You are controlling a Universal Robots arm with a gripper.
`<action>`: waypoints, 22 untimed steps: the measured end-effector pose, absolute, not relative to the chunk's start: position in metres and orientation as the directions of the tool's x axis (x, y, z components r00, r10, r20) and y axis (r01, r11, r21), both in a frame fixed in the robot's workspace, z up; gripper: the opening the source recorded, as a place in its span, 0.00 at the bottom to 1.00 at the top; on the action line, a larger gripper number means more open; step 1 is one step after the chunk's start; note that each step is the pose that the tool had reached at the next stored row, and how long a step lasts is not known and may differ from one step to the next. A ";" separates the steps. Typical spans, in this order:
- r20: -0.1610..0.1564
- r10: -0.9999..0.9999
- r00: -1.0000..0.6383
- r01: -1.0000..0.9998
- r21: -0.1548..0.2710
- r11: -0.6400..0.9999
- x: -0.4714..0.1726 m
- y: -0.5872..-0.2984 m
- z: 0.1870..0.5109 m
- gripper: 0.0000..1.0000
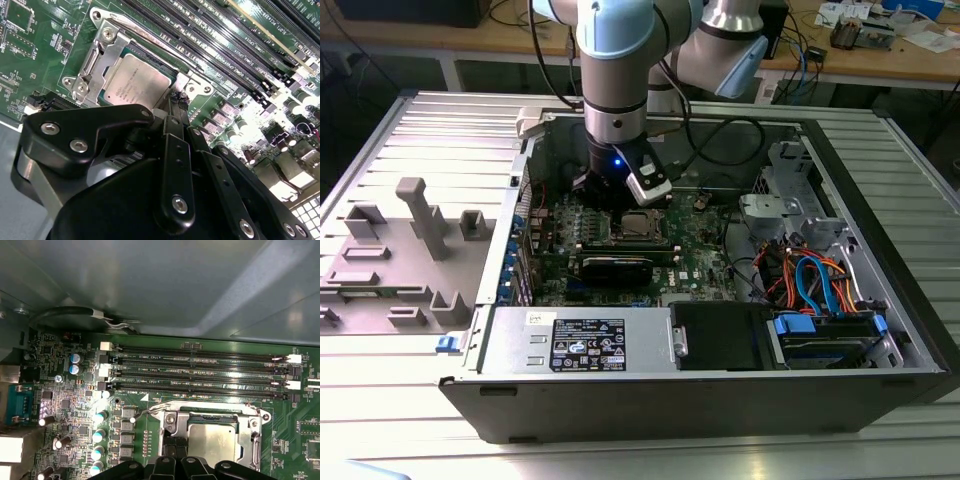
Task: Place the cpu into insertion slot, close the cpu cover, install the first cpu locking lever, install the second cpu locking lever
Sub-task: 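Close the cpu cover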
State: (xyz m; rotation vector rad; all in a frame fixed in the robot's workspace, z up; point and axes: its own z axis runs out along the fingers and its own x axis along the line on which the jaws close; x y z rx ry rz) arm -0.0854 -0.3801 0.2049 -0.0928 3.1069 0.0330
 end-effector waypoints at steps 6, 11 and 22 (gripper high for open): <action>-0.034 -0.059 -0.998 -0.060 0.021 0.998 -0.085 -0.380 0.210 0.11; -0.034 -0.059 -0.998 -0.060 0.021 0.998 -0.085 -0.380 0.223 0.11; -0.071 -0.065 -0.995 -0.067 0.018 0.998 -0.084 -0.380 0.224 0.11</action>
